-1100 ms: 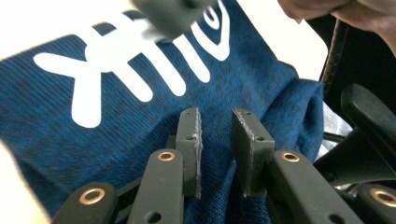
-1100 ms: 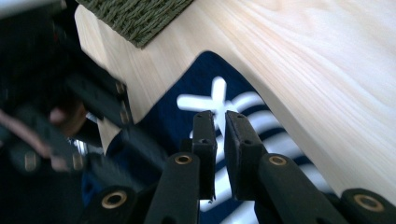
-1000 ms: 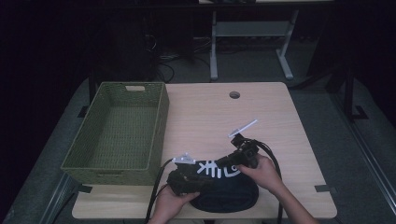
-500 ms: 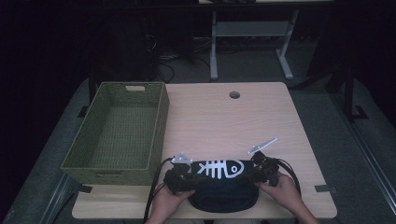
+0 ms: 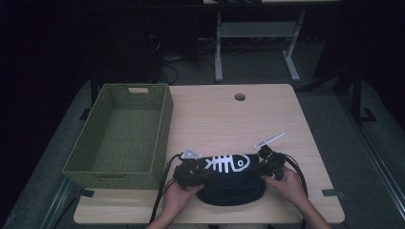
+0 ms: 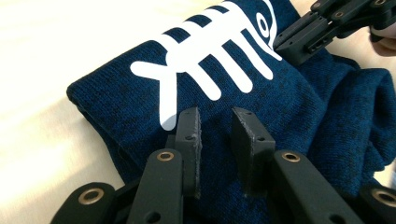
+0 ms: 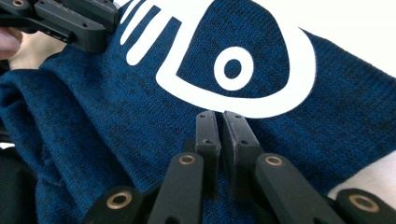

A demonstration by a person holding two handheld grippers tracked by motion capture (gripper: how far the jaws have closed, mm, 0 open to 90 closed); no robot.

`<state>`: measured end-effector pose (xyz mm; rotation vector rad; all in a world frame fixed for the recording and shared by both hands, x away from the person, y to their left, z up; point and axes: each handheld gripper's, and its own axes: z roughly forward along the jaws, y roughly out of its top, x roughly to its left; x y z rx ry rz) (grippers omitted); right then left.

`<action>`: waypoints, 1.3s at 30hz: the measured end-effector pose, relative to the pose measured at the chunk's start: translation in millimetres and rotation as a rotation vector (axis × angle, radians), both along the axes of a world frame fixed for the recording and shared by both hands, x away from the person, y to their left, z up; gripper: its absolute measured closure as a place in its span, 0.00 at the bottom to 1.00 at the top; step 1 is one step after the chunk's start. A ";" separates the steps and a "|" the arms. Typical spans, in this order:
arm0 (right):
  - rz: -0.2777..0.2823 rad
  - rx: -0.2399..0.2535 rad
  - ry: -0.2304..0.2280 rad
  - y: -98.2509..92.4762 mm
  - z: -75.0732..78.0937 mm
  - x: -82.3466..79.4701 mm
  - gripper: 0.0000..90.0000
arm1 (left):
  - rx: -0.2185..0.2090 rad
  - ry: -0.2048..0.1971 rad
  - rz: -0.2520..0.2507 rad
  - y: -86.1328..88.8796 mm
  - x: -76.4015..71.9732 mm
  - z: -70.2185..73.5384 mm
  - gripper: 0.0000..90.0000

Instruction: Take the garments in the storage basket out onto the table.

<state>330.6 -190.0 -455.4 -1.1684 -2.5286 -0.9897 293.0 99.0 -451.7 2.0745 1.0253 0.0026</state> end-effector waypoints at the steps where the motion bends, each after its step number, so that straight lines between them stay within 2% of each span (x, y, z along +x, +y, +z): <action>1: -0.009 0.005 -0.002 -1.4 -0.3 2.4 0.94 | 0.003 -0.003 0.001 -1.1 2.4 0.2 0.81; 6: -0.045 0.037 0.007 -9.7 -2.9 9.1 0.93 | 0.010 -0.019 0.029 -8.1 20.4 -0.9 0.81; 9: -0.057 0.047 0.012 -12.4 -1.9 10.0 0.89 | 0.020 -0.022 0.033 -11.0 26.3 0.3 0.81; 11: -0.062 0.037 -0.002 -12.9 2.5 8.7 0.85 | 0.025 -0.030 0.036 -11.8 26.6 2.8 0.80; 13: -0.065 0.037 -0.036 -15.6 7.8 7.3 0.83 | 0.021 -0.036 0.041 -11.4 25.6 6.1 0.79; 18: -0.116 0.030 -0.064 -26.3 16.0 3.1 0.79 | 0.024 -0.047 0.062 -4.0 23.9 12.5 0.77; 26: -0.161 -0.001 -0.079 -36.4 16.9 -3.5 0.70 | 0.017 -0.032 0.115 11.1 24.1 12.0 0.74; 30: -0.184 -0.010 -0.081 -41.2 14.5 -4.1 0.65 | 0.000 0.003 0.140 17.6 26.7 6.0 0.71; 39: -0.204 -0.018 -0.067 -43.8 8.4 -1.2 0.59 | -0.025 0.035 0.163 17.5 29.1 2.2 0.59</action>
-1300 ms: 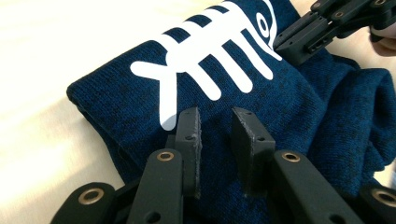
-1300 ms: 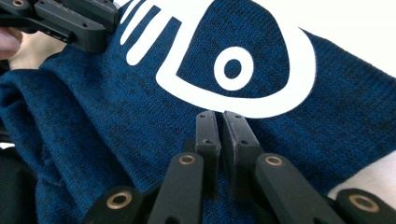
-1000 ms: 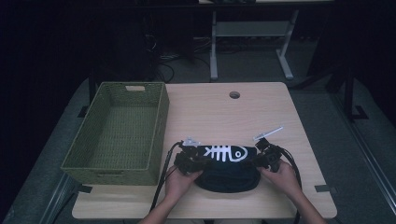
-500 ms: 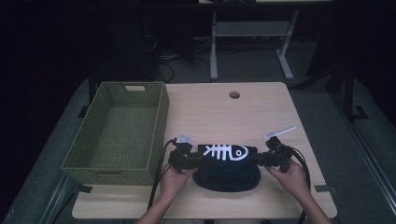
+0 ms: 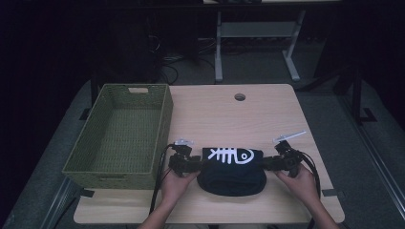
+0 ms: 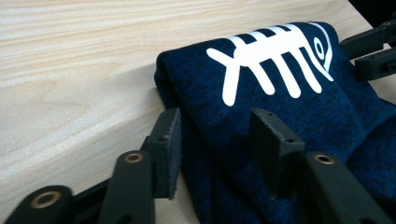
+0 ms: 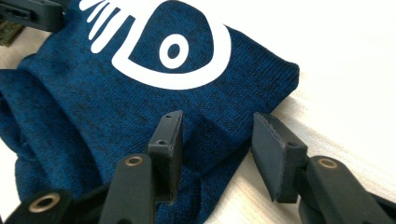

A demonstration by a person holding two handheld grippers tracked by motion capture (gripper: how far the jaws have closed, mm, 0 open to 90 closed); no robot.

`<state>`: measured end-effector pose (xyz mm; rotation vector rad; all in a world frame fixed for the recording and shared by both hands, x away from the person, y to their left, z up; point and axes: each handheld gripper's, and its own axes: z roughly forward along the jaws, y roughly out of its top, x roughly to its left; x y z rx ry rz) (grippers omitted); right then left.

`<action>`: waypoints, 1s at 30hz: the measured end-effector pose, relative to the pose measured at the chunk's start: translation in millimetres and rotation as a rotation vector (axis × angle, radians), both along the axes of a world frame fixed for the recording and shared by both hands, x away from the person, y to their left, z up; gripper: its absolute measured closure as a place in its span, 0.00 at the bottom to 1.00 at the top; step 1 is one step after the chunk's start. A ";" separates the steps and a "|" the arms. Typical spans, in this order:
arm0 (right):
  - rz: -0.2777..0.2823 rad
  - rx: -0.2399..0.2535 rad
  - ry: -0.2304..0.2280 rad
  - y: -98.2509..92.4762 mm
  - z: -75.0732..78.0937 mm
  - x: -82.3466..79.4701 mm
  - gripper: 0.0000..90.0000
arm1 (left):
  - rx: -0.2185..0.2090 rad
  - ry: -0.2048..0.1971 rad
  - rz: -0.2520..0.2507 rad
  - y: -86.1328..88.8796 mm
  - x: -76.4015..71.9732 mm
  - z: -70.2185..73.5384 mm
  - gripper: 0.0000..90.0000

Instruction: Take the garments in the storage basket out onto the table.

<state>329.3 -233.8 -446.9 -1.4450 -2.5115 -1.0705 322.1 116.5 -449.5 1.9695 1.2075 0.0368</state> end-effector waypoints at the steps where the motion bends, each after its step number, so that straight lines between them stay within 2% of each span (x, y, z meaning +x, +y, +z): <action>1: -0.002 -0.005 0.005 0.4 -0.9 0.5 0.59 | -0.012 0.009 0.001 0.3 0.4 -0.2 0.57; 2: -0.008 -0.004 0.010 0.2 -1.5 0.9 0.59 | -0.028 0.016 -0.005 0.4 0.4 0.1 0.55; 5: -0.019 0.011 0.020 -1.6 -3.4 2.0 0.58 | -0.031 0.012 -0.013 -0.9 -0.1 0.6 0.54; 8: -0.022 0.013 0.025 -1.4 -3.8 2.2 0.58 | -0.041 0.033 -0.016 -3.2 0.6 -1.5 0.50; 13: -0.020 0.001 0.032 -0.6 -4.5 2.3 0.57 | -0.026 0.033 -0.010 -4.0 2.6 -4.2 0.49; 18: -0.024 -0.005 0.055 0.5 -8.2 3.4 0.58 | -0.021 0.051 0.005 -3.7 4.8 -8.1 0.50; 24: -0.014 -0.034 0.047 8.3 -10.3 3.2 0.62 | -0.026 0.068 0.010 -3.6 8.0 -12.6 0.52; 30: -0.007 -0.040 0.049 10.9 -10.3 2.5 0.68 | -0.040 0.076 0.011 -3.0 10.4 -16.0 0.56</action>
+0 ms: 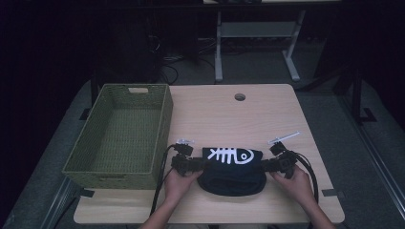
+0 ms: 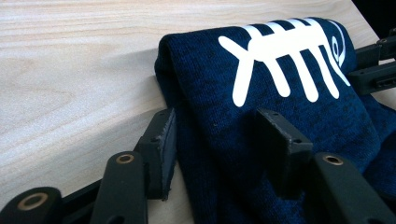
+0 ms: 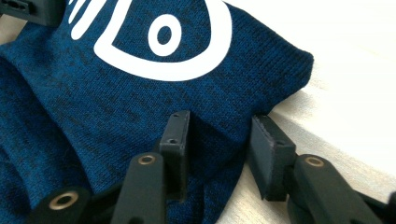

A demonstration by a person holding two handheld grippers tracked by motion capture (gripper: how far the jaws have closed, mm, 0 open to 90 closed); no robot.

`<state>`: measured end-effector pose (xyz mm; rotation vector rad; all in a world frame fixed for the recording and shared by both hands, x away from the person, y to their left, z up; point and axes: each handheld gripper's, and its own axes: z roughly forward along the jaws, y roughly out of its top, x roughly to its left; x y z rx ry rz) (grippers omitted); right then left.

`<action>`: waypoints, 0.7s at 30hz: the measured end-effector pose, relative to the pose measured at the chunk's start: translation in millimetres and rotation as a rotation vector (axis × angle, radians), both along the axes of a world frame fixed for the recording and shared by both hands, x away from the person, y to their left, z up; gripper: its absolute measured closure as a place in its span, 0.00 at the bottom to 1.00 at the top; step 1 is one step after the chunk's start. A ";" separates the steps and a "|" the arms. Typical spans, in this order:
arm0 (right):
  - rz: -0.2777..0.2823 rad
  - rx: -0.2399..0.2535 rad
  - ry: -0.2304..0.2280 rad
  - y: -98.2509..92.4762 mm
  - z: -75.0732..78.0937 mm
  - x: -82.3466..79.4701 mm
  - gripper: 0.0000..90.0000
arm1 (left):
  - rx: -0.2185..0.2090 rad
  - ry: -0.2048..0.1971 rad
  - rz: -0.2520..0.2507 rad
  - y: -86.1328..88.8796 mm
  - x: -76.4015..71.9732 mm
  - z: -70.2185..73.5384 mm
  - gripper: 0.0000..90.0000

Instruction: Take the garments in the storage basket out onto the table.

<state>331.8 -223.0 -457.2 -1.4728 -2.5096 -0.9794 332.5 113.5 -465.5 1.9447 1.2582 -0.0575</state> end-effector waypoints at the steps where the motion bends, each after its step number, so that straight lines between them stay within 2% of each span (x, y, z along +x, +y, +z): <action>1: 0.001 0.003 0.005 0.5 -0.2 -0.2 0.70 | -0.003 0.000 0.001 0.2 0.2 -0.3 0.57; 11: 0.016 0.048 0.031 1.4 -3.1 1.3 0.82 | -0.030 0.011 -0.034 -1.5 1.0 -2.0 0.76; 16: 0.024 0.043 0.021 3.6 -1.0 0.5 0.85 | -0.012 -0.017 -0.046 -3.9 -0.5 1.4 0.87; 21: 0.028 0.050 0.021 2.3 2.2 0.6 0.87 | -0.011 -0.019 -0.053 -3.8 -0.7 3.8 0.90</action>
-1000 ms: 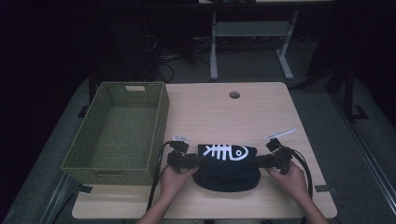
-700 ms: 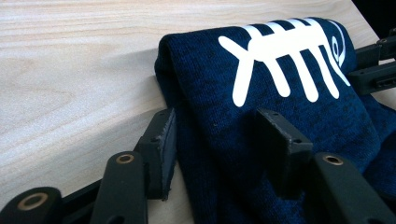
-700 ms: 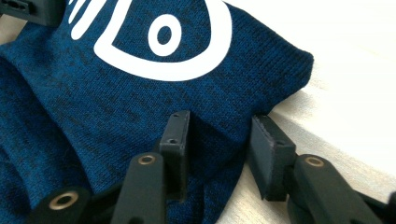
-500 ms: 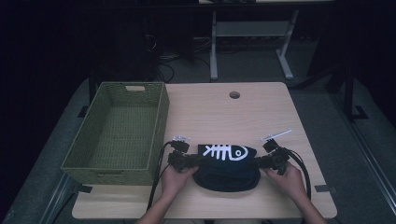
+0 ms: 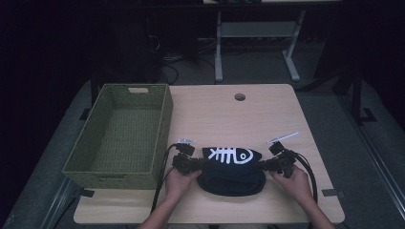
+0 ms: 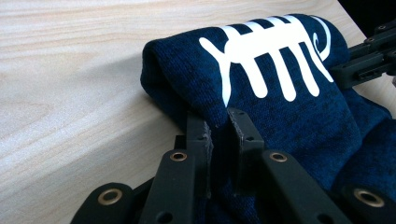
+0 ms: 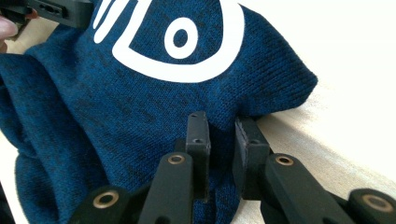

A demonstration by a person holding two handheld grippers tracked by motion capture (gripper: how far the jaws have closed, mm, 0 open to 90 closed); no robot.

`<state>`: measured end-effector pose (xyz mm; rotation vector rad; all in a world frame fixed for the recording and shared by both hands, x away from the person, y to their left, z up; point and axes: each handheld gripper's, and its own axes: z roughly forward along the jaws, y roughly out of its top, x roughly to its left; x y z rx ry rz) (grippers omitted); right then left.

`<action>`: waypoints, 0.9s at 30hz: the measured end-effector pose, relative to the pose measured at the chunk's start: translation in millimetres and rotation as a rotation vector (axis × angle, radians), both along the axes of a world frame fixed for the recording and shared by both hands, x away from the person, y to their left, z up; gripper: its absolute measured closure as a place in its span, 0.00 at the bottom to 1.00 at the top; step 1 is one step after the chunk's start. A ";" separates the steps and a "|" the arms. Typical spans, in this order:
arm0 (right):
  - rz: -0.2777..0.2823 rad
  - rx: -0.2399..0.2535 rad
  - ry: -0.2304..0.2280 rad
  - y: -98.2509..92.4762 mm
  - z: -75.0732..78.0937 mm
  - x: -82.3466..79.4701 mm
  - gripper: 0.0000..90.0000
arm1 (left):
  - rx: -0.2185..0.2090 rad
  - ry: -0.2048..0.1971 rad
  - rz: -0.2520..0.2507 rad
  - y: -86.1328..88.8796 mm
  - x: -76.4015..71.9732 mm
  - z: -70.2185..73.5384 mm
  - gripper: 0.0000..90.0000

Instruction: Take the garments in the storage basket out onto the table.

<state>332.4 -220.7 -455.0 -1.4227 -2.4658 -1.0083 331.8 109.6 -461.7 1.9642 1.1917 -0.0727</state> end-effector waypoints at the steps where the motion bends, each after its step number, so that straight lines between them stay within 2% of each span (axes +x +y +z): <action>1: -0.002 -0.001 -0.001 0.0 1.2 -0.3 0.87 | 0.004 -0.002 0.002 -0.6 -0.3 0.7 0.90; 8: 0.004 0.009 -0.035 -0.3 14.7 -2.0 0.87 | 0.018 -0.019 -0.009 -1.4 -1.4 13.9 0.90; 17: -0.002 0.021 -0.075 3.2 43.6 -0.2 0.87 | 0.035 -0.082 -0.009 1.5 0.8 50.9 0.90; 25: 0.000 0.026 -0.102 10.0 69.8 6.4 0.87 | 0.060 -0.118 -0.016 8.3 7.0 82.7 0.90; 27: 0.001 0.030 -0.109 12.5 76.2 8.5 0.87 | 0.056 -0.125 -0.011 11.4 8.8 90.0 0.90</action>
